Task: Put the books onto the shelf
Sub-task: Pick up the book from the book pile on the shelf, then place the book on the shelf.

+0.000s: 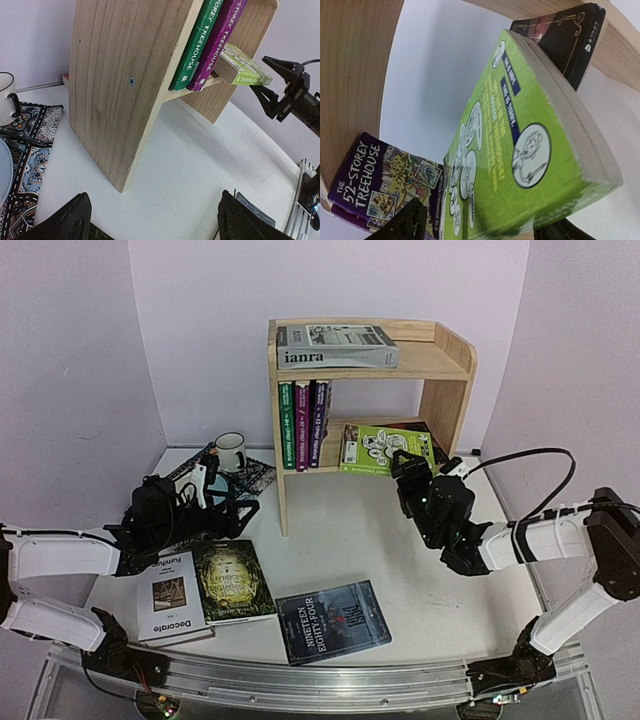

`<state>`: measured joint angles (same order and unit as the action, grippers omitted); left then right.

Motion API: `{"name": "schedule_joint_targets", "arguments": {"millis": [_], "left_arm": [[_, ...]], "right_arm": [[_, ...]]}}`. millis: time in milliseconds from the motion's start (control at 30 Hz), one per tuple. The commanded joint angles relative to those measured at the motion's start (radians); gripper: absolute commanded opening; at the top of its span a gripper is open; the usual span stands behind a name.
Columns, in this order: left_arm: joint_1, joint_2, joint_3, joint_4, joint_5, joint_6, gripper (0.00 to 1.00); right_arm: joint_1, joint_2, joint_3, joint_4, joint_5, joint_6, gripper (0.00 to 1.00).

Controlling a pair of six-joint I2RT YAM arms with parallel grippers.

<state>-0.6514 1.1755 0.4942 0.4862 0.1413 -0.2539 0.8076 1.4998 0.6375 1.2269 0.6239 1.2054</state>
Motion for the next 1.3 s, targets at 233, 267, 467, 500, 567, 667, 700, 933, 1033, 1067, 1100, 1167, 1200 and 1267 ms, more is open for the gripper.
{"name": "schedule_joint_targets", "arguments": {"millis": [233,267,467,500,567,667,700,933,1033,1067,1100,1167,1200,1267], "left_arm": [[0.005,-0.014,-0.002,0.003,0.013,0.016,0.89],[0.006,-0.013,-0.002,0.003,0.012,0.015,0.89],[0.005,-0.008,0.003,0.003,0.019,0.012,0.89],[0.005,-0.007,0.003,0.002,0.019,0.013,0.89],[0.005,-0.004,0.005,0.003,0.02,0.013,0.89],[0.005,0.001,0.005,0.003,0.022,0.012,0.89],[0.005,0.002,0.006,0.003,0.023,0.011,0.89],[0.005,-0.005,0.002,0.003,0.026,0.01,0.89],[0.005,-0.011,-0.001,0.002,0.025,0.011,0.89],[0.006,-0.013,-0.002,0.001,0.025,0.012,0.89],[0.005,-0.014,-0.001,0.002,0.026,0.012,0.89],[0.004,-0.012,0.0,0.002,0.025,0.012,0.89],[0.005,-0.011,0.001,0.001,0.026,0.012,0.89],[0.005,-0.009,0.002,0.001,0.027,0.01,0.89]], "right_arm": [[-0.013,-0.023,0.09,-0.03,-0.023,-0.009,0.32],[-0.014,-0.033,0.096,-0.043,-0.026,-0.018,0.29],[-0.008,-0.1,0.201,-0.258,-0.045,-0.135,0.2],[-0.008,-0.108,0.237,-0.318,-0.055,-0.169,0.2],[-0.006,-0.109,0.315,-0.424,-0.075,-0.224,0.2],[-0.006,-0.085,0.43,-0.553,-0.103,-0.294,0.2],[-0.007,-0.072,0.465,-0.583,-0.112,-0.314,0.2],[-0.004,0.043,0.748,-0.848,-0.172,-0.436,0.18],[-0.001,0.098,0.853,-0.949,-0.194,-0.497,0.15],[0.003,0.116,0.886,-0.97,-0.199,-0.521,0.15],[0.011,0.127,0.909,-0.996,-0.196,-0.547,0.15],[0.034,0.15,0.952,-1.016,-0.179,-0.608,0.15],[0.049,0.162,0.969,-1.024,-0.165,-0.64,0.15],[0.078,0.182,1.003,-1.042,-0.123,-0.71,0.15]]}}
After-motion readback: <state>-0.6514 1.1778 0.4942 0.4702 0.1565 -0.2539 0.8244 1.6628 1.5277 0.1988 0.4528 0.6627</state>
